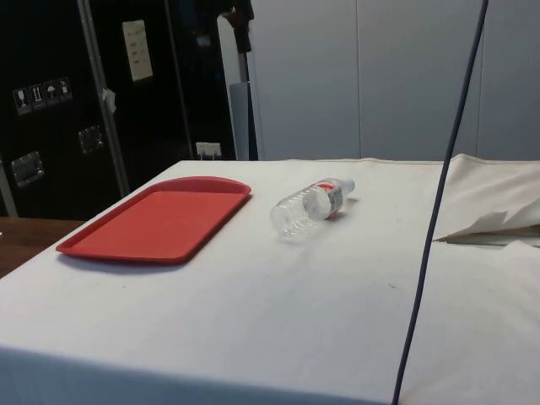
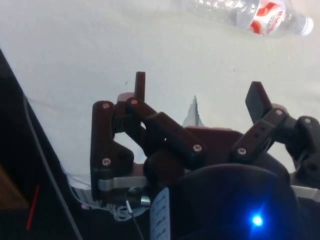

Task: Place the bottle upright on the tray.

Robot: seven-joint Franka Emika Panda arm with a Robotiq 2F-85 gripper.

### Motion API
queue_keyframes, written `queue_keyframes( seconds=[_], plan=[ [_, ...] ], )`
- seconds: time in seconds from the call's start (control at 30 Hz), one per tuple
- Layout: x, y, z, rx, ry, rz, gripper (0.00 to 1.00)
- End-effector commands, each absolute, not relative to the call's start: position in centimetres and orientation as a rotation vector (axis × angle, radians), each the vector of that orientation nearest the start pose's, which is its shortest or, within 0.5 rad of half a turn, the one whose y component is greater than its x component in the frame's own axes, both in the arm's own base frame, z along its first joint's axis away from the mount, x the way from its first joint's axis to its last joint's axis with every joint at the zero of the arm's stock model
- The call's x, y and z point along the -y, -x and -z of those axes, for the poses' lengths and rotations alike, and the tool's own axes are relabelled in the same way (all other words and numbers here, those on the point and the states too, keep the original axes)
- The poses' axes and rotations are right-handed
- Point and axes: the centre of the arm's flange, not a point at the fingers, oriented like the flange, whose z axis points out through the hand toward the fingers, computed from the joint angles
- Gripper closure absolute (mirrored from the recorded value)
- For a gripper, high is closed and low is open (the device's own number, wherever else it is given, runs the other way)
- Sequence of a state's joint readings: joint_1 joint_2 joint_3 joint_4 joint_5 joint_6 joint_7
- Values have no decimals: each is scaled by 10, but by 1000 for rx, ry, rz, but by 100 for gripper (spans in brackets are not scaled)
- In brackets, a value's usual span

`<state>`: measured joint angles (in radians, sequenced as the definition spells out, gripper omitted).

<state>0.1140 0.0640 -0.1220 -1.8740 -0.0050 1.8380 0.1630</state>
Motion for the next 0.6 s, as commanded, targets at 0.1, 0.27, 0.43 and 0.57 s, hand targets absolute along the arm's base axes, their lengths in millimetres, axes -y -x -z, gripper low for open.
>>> queue_keyframes(
  seconds=[0.1, 0.27, 0.43, 0.57],
  plan=[
    [4, -568, -463, -333, 3137, -158, 0],
    [4, -568, -459, -391, 3133, -166, 0],
    [4, -567, -457, -417, 3137, -176, 0],
    [4, -567, -457, -468, 3126, -171, 0]
  ],
)
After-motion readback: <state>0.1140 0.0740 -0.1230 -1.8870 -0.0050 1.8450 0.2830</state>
